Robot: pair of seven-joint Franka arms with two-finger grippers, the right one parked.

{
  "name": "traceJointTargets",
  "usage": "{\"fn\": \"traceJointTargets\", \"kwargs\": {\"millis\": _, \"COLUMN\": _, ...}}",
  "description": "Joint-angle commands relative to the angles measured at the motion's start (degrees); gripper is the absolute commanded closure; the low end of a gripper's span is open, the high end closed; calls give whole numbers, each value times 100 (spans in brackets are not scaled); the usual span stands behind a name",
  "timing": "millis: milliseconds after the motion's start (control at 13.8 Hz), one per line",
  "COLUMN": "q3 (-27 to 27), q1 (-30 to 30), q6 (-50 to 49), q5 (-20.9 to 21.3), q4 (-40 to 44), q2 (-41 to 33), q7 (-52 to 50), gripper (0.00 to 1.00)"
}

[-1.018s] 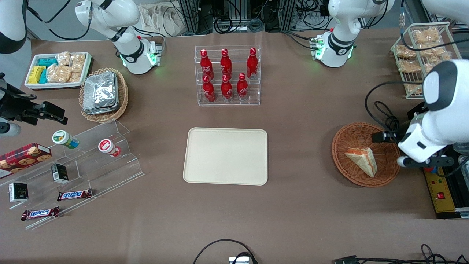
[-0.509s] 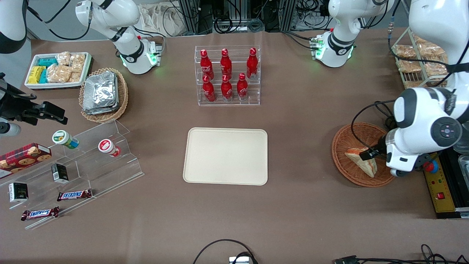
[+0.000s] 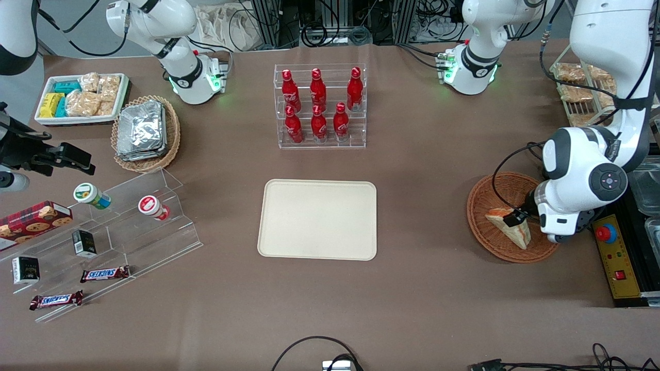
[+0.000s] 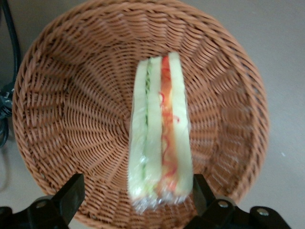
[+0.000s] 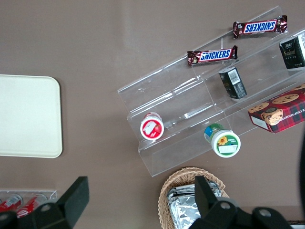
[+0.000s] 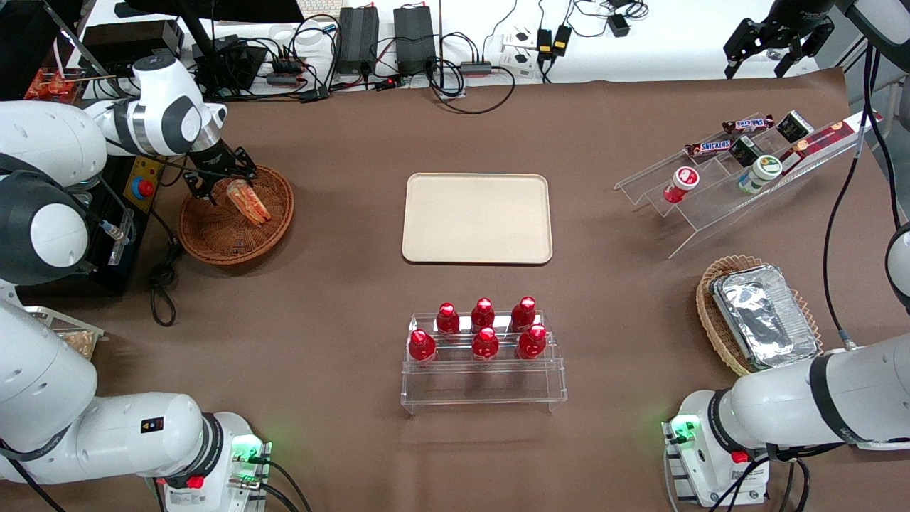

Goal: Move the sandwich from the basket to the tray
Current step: 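Close the left gripper on the sandwich and lift it from the basket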

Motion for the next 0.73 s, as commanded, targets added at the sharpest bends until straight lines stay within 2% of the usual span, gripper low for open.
{"fn": "traceJointTargets", "kwargs": {"millis": 0, "q3": -43, "q1": 96, "q6": 435, "q5": -2, "q4": -27, "q2": 258, "q7": -82, "gripper": 0}}
{"fn": "traceJointTargets", "kwargs": {"millis": 364, "q3": -43, "q1": 61, "q6": 559, "q5": -46, "q4": 52, "q2": 505, "q7": -135, "gripper": 0}}
{"fn": "traceJointTargets", "kwargs": {"millis": 436, "q3": -52, "q1": 26, "q6": 542, "q5": -37, "q4": 166, "q2": 592, "q7": -457, "gripper": 4}}
{"fn": "traceJointTargets", "kwargs": {"millis": 509, "q3": -78, "q1": 8, "q6": 542, "q5": 24, "q4": 201, "q2": 619, "q7": -782, "gripper": 15}}
{"fn": "traceJointTargets", "kwargs": {"millis": 655, "q3": -78, "q1": -71, "q6": 542, "q5": -2, "q4": 211, "q2": 584, "q7": -934, "gripper": 55}}
